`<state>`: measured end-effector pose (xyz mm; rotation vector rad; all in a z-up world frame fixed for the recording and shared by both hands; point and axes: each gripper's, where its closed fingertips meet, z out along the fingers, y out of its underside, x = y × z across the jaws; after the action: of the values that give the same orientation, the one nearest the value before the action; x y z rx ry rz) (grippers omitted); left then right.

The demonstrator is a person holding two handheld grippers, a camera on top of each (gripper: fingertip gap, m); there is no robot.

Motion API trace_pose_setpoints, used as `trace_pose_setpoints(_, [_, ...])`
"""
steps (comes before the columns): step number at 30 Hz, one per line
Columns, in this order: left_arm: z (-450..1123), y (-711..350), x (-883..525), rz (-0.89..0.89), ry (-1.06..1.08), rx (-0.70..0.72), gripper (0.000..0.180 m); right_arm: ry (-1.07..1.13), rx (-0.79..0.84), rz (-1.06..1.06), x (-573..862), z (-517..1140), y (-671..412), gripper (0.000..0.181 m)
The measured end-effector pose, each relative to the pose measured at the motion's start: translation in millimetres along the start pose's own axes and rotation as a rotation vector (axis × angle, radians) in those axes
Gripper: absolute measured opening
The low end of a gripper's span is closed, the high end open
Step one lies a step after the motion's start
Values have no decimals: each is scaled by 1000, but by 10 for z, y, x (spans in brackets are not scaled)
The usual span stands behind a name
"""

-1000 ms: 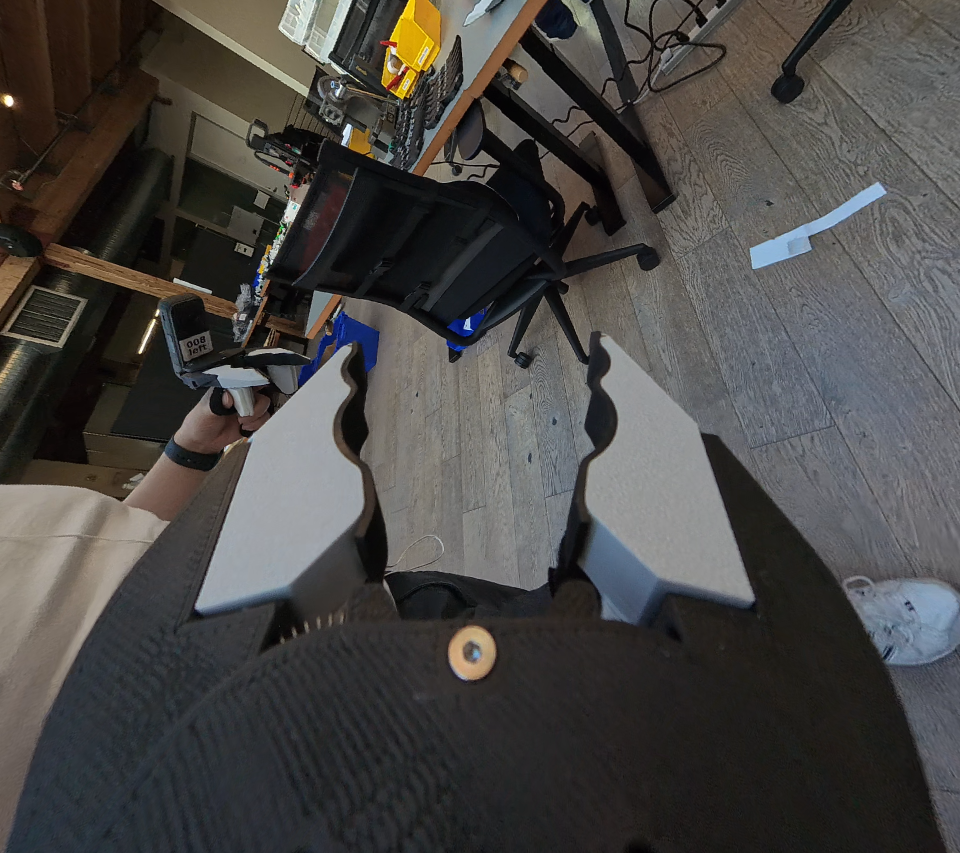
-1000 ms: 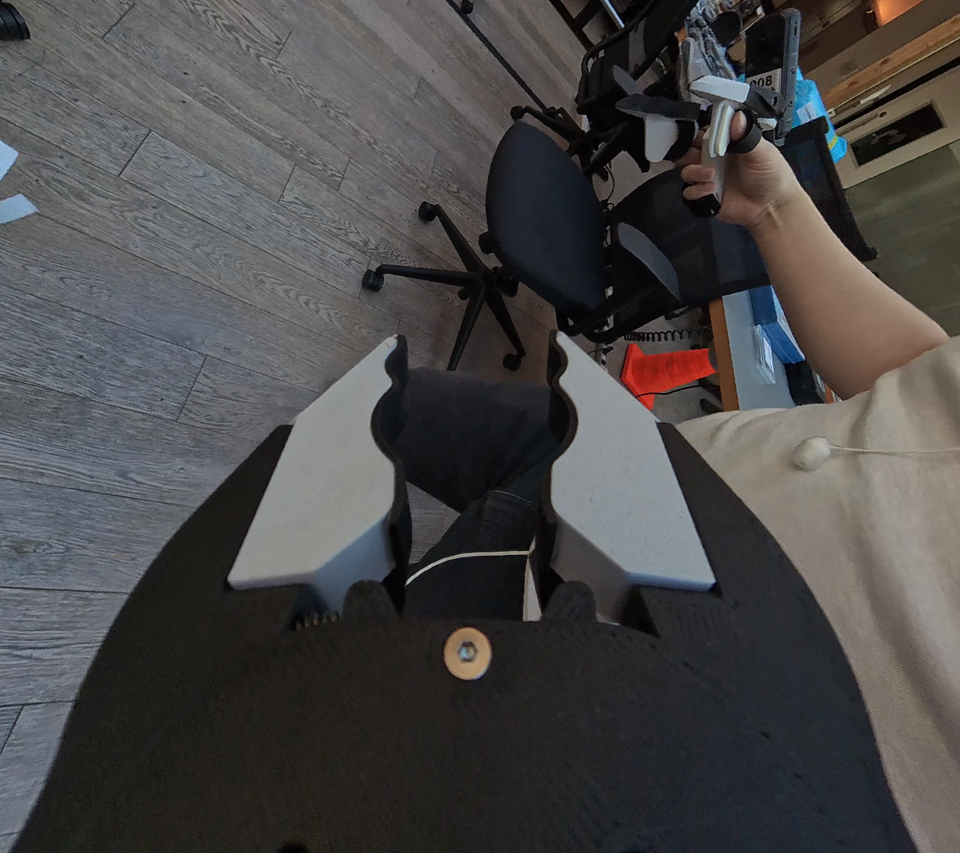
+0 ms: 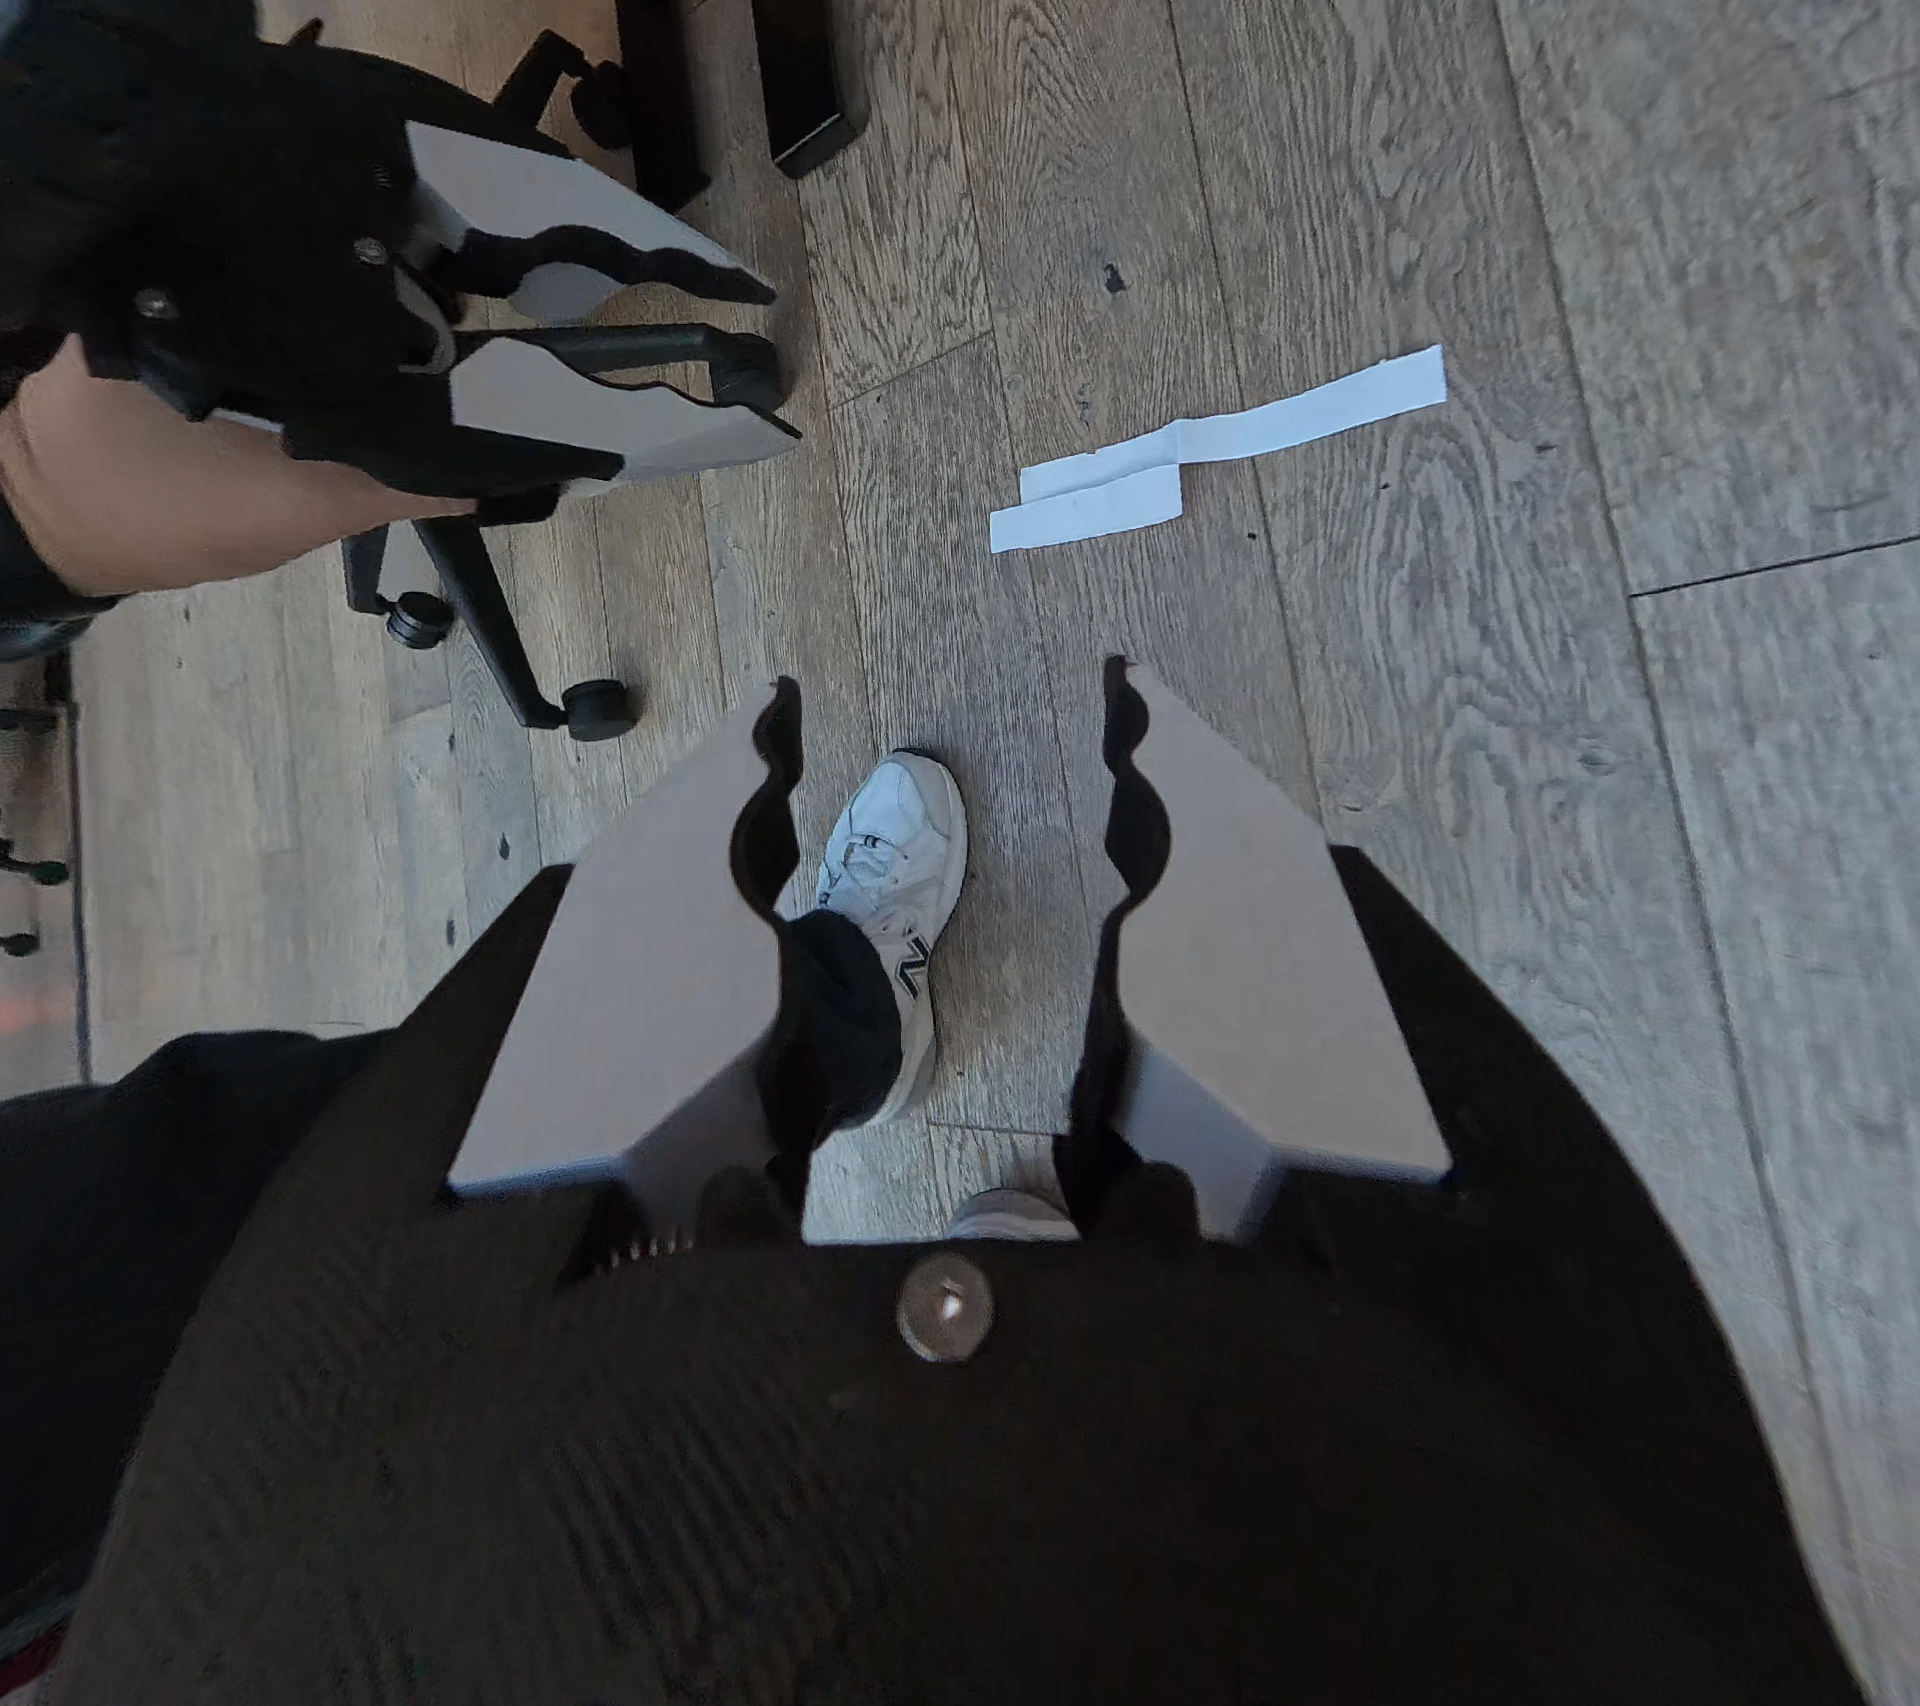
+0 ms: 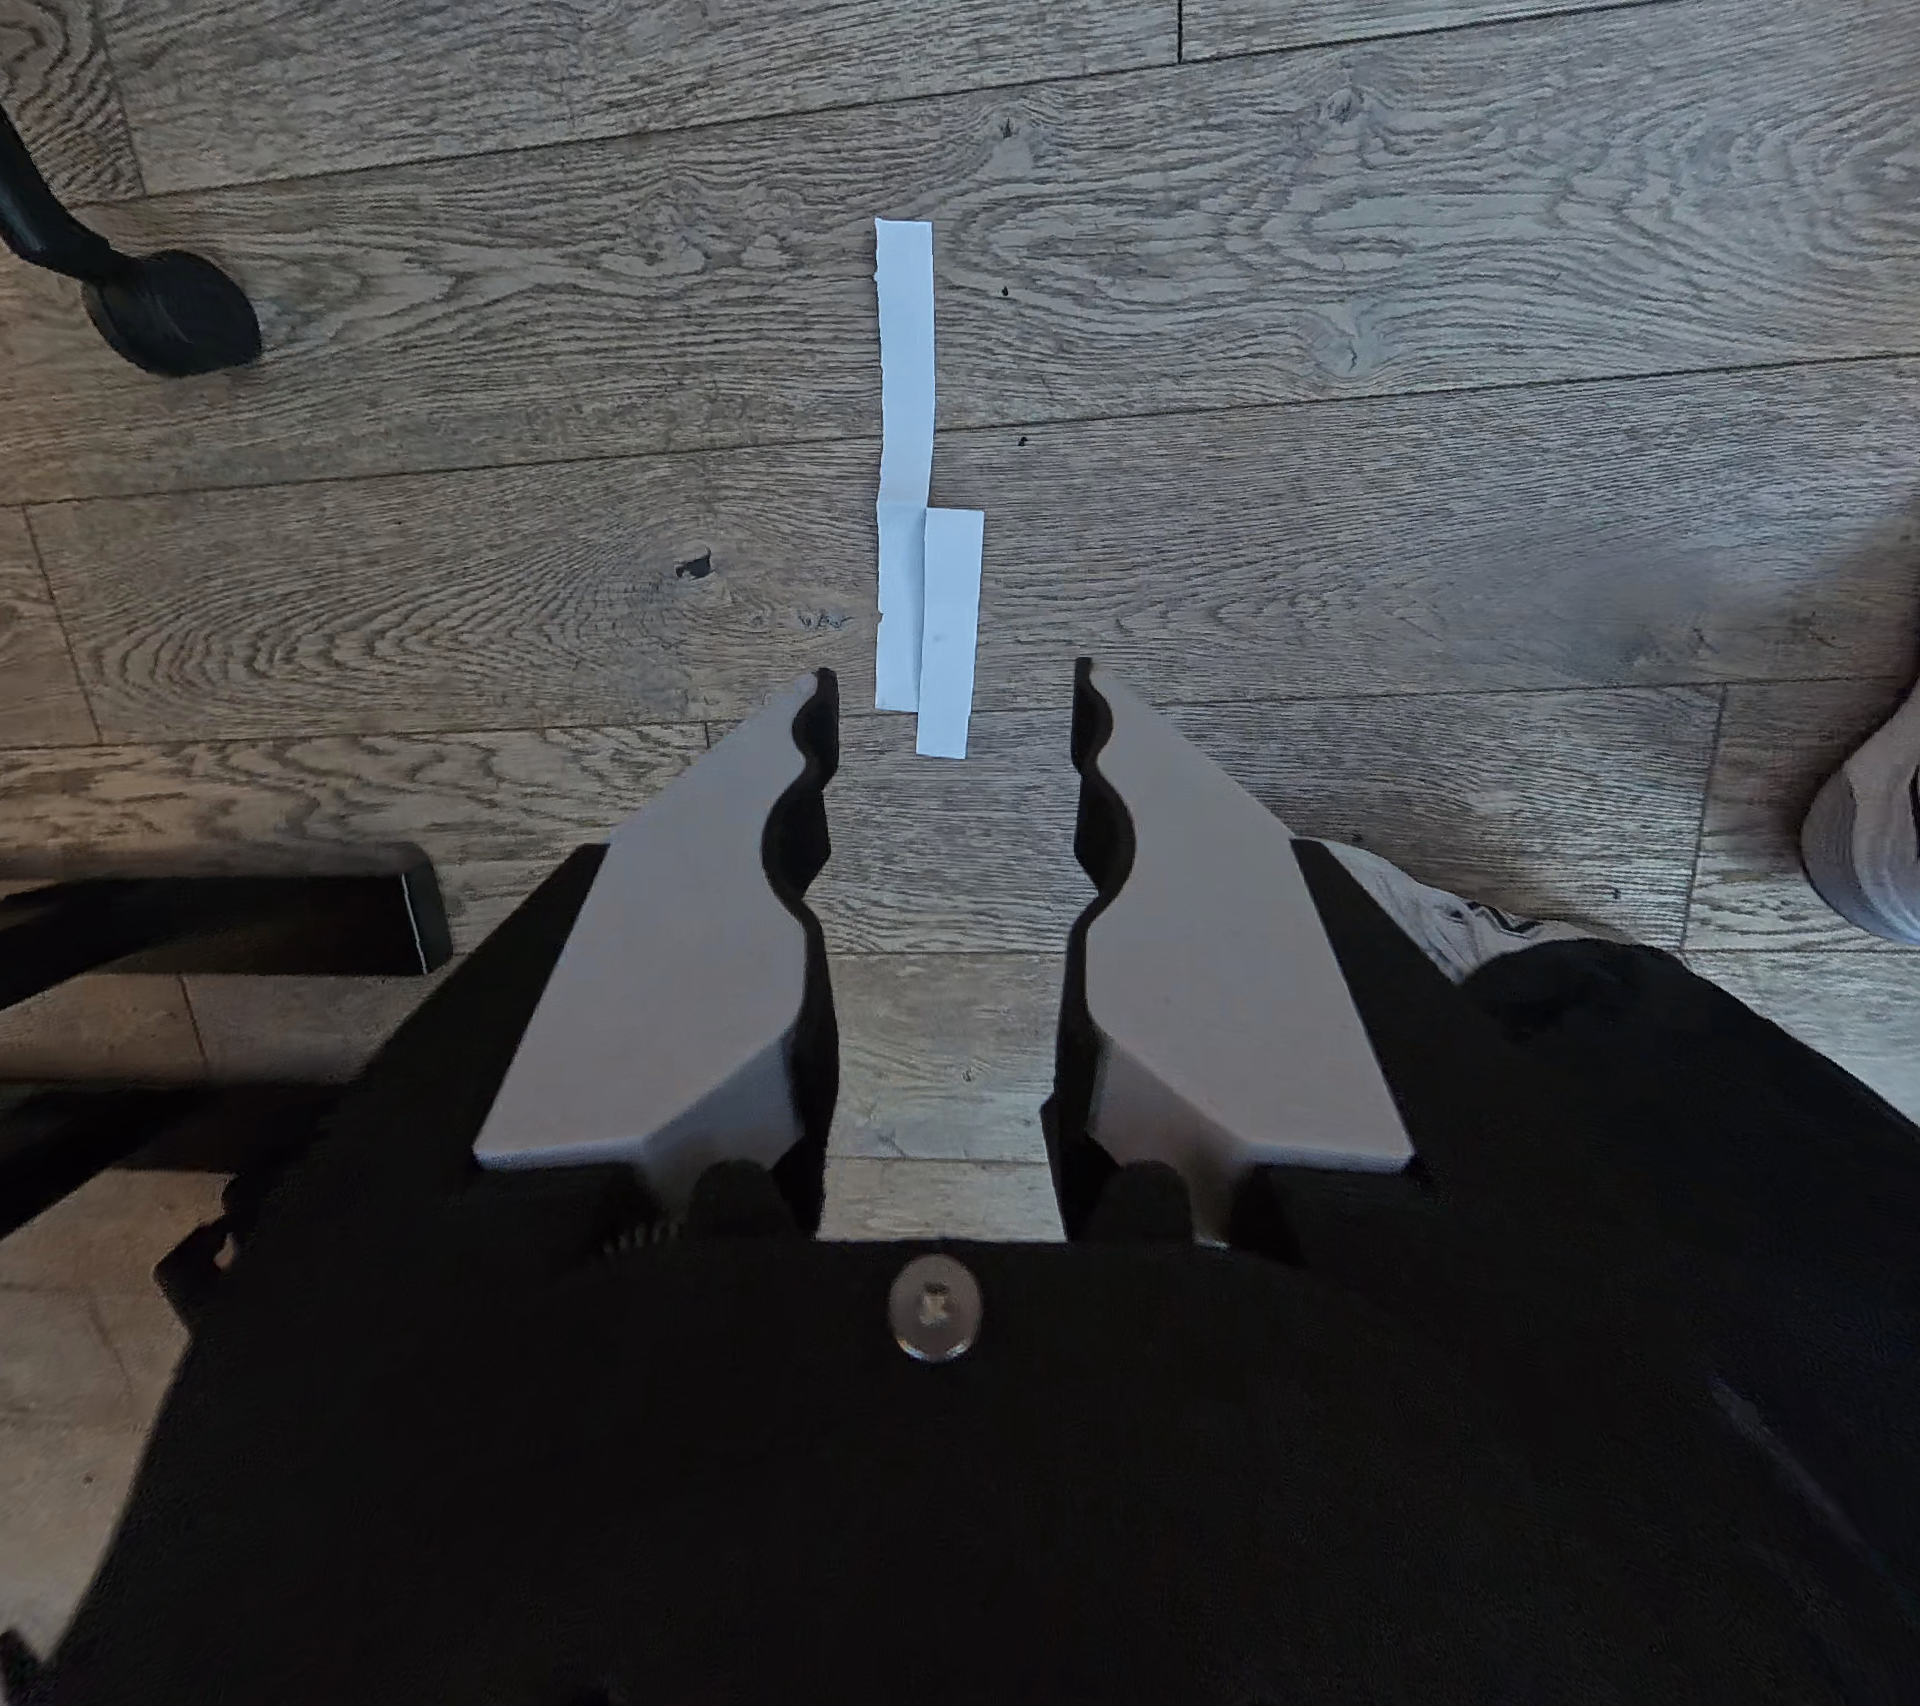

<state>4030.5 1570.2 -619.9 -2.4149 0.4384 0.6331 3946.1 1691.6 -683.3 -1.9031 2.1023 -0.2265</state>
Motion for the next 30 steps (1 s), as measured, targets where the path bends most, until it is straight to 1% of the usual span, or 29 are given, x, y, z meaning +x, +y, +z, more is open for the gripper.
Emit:
trace_pose_setpoints(5, [1347, 344, 407, 159, -63, -30, 53, 10, 39, -7, -278, 612, 343, 41])
trace_pose_setpoints(9, [2267, 511, 698, 258, -110, -23, 49, -8, 42, 17, -487, 1004, 682, 40])
trace_pose_setpoints(14, [3088, 648, 1041, 185, -122, -51, 47, -26, 44, 24, -680, 1362, 1035, 38])
trace_pose_setpoints(19, [3594, 739, 1369, 106, -91, -65, 44, -27, 81, -43, -763, 1553, 1258, 37])
trace_pose_setpoints(22, [3782, 741, 1417, 86, -131, -66, 39, -21, 103, -78, -715, 1611, 1334, 35])
trace_pose_setpoints(25, [3920, 794, 1345, 37, -194, -106, 31, 0, 118, -99, -603, 1634, 1354, 35])
trace_pose_setpoints(26, [3963, 808, 1307, 27, -219, -118, 25, 6, 119, -95, -565, 1631, 1356, 35])
trace_pose_setpoints(27, [3999, 833, 1276, 17, -238, -141, 4, 6, 117, -84, -532, 1624, 1357, 34])
trace_pose_setpoints(28, [3999, 853, 1232, 16, -267, -165, 0, 8, 111, -70, -499, 1613, 1356, 34])
trace_pose_setpoints(29, [3956, 839, 1183, 26, -285, -176, 0, 15, 100, -63, -459, 1589, 1353, 33])
trace_pose_setpoints(30, [3843, 767, 1096, 40, -315, -152, 0, 29, 92, -62, -414, 1539, 1332, 33])
